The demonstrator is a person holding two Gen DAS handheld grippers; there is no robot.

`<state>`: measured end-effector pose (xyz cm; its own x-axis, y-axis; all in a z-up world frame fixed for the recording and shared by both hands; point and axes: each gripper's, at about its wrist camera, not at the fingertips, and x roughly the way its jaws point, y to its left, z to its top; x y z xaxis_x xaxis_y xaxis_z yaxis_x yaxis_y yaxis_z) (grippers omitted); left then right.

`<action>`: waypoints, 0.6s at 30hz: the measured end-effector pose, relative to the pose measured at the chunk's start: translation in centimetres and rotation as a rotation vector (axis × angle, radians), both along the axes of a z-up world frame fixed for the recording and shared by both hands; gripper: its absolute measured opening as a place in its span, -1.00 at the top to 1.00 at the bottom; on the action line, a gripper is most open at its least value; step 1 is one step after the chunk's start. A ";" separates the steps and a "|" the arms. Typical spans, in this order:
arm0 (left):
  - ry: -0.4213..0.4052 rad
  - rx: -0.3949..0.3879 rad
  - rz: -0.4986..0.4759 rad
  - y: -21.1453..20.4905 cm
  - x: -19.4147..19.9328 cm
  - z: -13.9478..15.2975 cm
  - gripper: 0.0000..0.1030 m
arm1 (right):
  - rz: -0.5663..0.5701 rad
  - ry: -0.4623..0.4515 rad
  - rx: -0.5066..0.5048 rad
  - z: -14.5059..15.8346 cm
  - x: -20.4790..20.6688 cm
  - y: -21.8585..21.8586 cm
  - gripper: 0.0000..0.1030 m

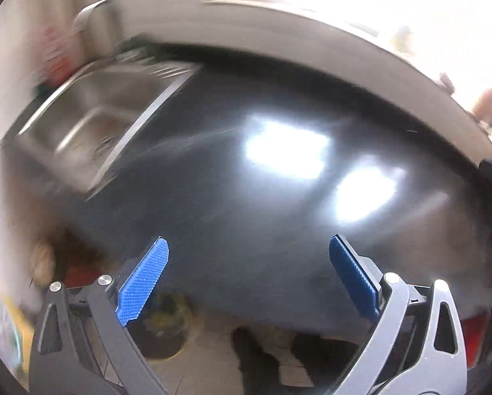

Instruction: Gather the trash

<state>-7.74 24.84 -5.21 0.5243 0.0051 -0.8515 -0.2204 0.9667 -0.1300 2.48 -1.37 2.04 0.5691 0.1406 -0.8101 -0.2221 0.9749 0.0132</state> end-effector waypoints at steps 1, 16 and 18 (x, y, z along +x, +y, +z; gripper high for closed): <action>0.000 -0.020 -0.032 -1.5 1.7 0.7 -0.85 | -0.049 -0.005 0.006 0.4 0.0 -2.1 -0.86; 0.032 0.043 -0.207 -13.0 9.5 2.8 -0.85 | -0.316 -0.014 0.017 -0.2 -2.0 -17.4 -0.86; 0.038 0.044 -0.206 -13.4 9.6 2.7 -0.85 | -0.317 -0.011 0.022 -0.4 -1.9 -17.9 -0.86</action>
<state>1.88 11.46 -2.48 0.4855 -0.0613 -0.8721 -0.0216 0.9964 -0.0821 0.62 -19.23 1.67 0.5960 -0.0274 -0.8026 0.0922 0.9951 0.0345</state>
